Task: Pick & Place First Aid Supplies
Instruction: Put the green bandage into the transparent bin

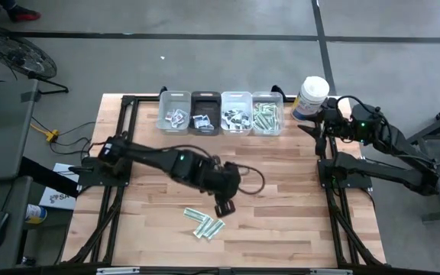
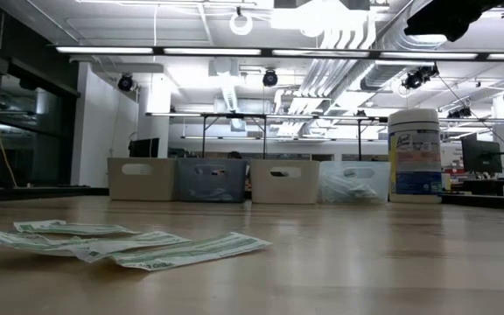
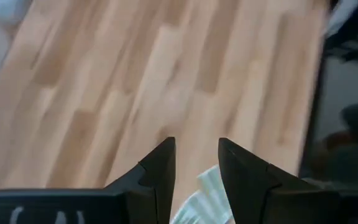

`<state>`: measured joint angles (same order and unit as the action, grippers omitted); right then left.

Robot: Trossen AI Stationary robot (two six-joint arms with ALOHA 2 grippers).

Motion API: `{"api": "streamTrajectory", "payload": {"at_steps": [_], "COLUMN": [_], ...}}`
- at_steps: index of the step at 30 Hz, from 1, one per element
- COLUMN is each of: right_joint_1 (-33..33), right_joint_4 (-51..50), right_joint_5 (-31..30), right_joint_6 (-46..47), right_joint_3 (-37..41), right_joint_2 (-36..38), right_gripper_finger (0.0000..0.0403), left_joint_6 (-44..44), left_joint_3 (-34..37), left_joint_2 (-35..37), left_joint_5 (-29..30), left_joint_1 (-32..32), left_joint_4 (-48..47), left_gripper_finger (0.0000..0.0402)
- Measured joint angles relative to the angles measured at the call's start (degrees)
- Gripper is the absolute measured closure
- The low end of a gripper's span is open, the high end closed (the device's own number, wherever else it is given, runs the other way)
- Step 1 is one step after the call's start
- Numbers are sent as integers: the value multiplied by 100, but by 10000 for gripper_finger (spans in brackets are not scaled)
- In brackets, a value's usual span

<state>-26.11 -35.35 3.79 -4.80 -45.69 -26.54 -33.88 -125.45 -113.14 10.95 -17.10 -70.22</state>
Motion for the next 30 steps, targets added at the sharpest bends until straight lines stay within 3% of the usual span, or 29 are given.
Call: {"api": "streamTrajectory", "payload": {"at_steps": [5, 8, 19, 30], "right_joint_1": [0, 0, 0, 0], "right_joint_4": [-3, -5, -74, -241], "right_joint_5": [35, 63, 104, 95], "right_joint_6": [-10, -10, 243, 461], "right_joint_3": [0, 0, 0, 0], "right_joint_2": [-3, -7, -7, -7], "right_gripper_finger": [253, 254, 254, 254], "left_joint_6": [98, 584, 2858, 3110], "left_joint_3": [0, 0, 16, 1622], "left_joint_2": [0, 0, -3, 62], "left_joint_5": [480, 593, 67, -564], "left_joint_1": [-195, -157, 402, 1026], "left_joint_4": [568, 1010, 2542, 3351], "left_gripper_finger": [282, 288, 328, 330]}}
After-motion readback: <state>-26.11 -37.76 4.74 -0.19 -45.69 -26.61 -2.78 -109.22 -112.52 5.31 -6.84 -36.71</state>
